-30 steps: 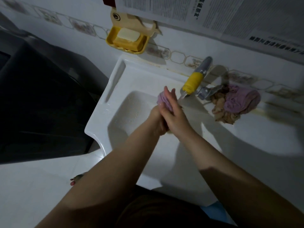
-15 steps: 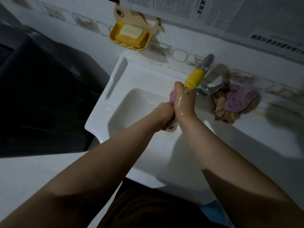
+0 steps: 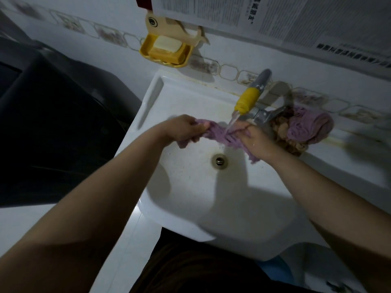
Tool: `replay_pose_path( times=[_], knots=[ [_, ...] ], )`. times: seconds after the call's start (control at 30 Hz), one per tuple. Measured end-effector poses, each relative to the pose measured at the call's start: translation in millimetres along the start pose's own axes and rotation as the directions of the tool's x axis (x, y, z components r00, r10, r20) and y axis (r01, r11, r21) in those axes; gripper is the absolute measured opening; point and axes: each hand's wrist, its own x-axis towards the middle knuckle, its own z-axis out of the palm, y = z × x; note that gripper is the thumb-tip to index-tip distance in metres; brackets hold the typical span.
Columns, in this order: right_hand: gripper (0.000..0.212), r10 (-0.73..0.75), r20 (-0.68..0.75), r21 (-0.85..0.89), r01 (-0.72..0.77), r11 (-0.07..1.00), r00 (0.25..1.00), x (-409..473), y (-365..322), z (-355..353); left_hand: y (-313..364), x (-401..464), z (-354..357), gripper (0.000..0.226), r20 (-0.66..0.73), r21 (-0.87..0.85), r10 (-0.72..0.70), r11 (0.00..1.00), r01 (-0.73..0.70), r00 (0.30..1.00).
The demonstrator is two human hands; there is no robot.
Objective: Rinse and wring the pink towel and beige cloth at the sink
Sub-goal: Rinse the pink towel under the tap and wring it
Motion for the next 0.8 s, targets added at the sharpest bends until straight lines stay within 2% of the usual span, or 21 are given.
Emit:
replay_pose_path(
  times=[0.07, 0.1, 0.2, 0.27, 0.3, 0.33, 0.37, 0.4, 0.47, 0.5, 0.53, 0.63, 0.73, 0.8],
  knots=[
    [0.011, 0.024, 0.19, -0.067, -0.011, 0.998, 0.981, -16.7, 4.7, 0.2, 0.0, 5.0, -9.2, 0.043, -0.091, 0.004, 0.046, 0.999, -0.046, 0.995],
    [0.004, 0.081, 0.25, -0.078, -0.064, 0.995, 0.965, -25.0, 6.6, 1.4, 1.3, 8.6, -9.7, 0.041, -0.135, 0.012, 0.065, 0.998, -0.064, 0.989],
    [0.017, 0.257, 0.365, 0.055, -0.297, 0.953, 0.895, -36.0, 3.8, 8.1, 12.3, 13.7, 3.7, 0.03, -0.216, -0.002, 0.111, 0.993, -0.114, 0.97],
    [0.01, 0.278, 0.209, 0.331, -0.336, 0.882, 0.937, -29.7, -2.2, 12.0, 18.4, 16.2, 21.1, 0.03, -0.282, -0.142, 0.084, 0.982, -0.128, 0.956],
    [0.01, 0.294, 0.062, 0.475, -0.288, 0.832, 0.954, -24.3, -6.4, 11.9, 19.3, 17.9, 29.8, 0.033, -0.29, -0.244, 0.024, 0.965, -0.098, 0.957],
    [0.018, 0.305, -0.078, 0.583, -0.205, 0.786, 0.949, -18.4, -11.7, 13.5, 19.6, 19.4, 38.8, 0.037, -0.267, -0.362, -0.061, 0.931, -0.042, 0.962],
    [0.023, 0.291, -0.157, 0.634, -0.129, 0.762, 0.944, -15.6, -16.7, 17.0, 19.1, 20.7, 47.9, 0.039, -0.206, -0.498, -0.166, 0.866, 0.043, 0.964],
    [0.024, 0.256, -0.188, 0.628, -0.084, 0.773, 0.948, -15.1, -21.5, 24.3, 20.4, 18.3, 56.4, 0.038, -0.11, -0.629, -0.266, 0.765, 0.139, 0.958],
    [0.053, 0.156, -0.176, 0.512, -0.045, 0.858, 0.972, -19.0, -30.1, 44.3, 23.1, 12.2, 68.0, 0.035, 0.042, -0.776, -0.351, 0.578, 0.252, 0.935],
    [0.063, 0.098, -0.149, 0.408, -0.029, 0.912, 0.984, -21.9, -32.5, 52.1, 24.5, 10.0, 74.3, 0.036, 0.066, -0.807, -0.339, 0.534, 0.25, 0.938],
    [0.061, 0.026, -0.163, 0.329, 0.03, 0.944, 0.986, -23.3, -35.2, 57.8, 25.6, 7.1, 79.5, 0.037, 0.069, -0.823, -0.303, 0.521, 0.226, 0.951],
    [0.032, -0.148, -0.324, 0.223, 0.228, 0.948, 0.934, -20.0, -46.2, 62.6, 35.5, 3.0, 96.3, 0.031, 0.003, -0.778, -0.194, 0.616, 0.125, 0.981],
    [0.017, -0.036, -0.4, 0.268, 0.154, 0.951, 0.916, -15.7, -57.6, 64.3, 38.4, 7.1, 97.3, 0.041, -0.09, -0.73, -0.101, 0.683, 0.003, 0.991],
    [0.02, 0.057, -0.428, 0.289, 0.077, 0.954, 0.902, -11.2, -60.2, 68.7, 37.8, 5.7, 90.3, 0.042, -0.057, -0.635, -0.11, 0.771, 0.049, 0.992]
  ],
)
